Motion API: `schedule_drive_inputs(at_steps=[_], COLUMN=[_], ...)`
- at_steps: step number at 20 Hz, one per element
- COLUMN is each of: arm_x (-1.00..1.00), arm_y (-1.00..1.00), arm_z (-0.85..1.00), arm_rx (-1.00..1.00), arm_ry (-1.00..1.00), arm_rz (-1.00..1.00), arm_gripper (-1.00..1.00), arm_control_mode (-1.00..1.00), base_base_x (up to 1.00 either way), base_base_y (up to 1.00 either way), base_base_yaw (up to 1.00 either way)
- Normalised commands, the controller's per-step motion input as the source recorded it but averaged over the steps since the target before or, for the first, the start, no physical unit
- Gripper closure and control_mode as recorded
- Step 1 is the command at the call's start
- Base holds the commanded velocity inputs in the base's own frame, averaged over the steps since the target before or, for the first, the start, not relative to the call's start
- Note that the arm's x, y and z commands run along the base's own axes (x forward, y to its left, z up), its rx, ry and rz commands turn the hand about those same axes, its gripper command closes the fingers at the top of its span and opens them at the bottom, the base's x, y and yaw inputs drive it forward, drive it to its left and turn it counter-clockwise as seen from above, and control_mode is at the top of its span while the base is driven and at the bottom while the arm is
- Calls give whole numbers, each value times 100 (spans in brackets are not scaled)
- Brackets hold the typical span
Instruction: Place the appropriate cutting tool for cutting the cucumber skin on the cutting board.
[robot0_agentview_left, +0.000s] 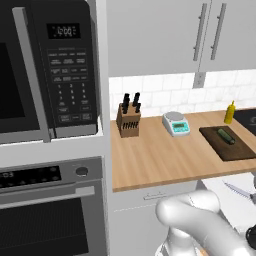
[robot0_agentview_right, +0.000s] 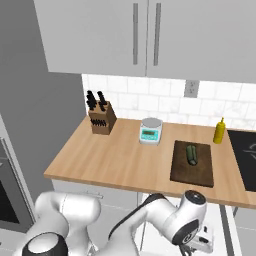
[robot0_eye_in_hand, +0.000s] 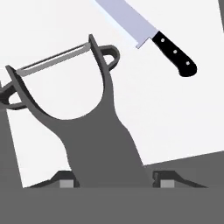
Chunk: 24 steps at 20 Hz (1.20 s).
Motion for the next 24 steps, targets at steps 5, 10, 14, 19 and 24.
schedule_drive_inputs(at_steps=[5, 10, 14, 19, 24], arm_x=[-94, -39, 9, 74, 100], arm_y=[34, 6, -2, -4, 0], arm_z=[100, 100, 100, 100, 94], arm_rx=[0, 0, 0, 1, 4], arm_ry=[-13, -11, -8, -1, 0], arm_rz=[2, 0, 1, 1, 3], arm_gripper=[100, 100, 100, 100, 100], arm_control_mode=[-100, -100, -100, -100, -100], base_base_x=[0, 0, 0, 0, 0], base_base_y=[0, 0, 0, 0, 0], base_base_yaw=[0, 0, 0, 0, 0])
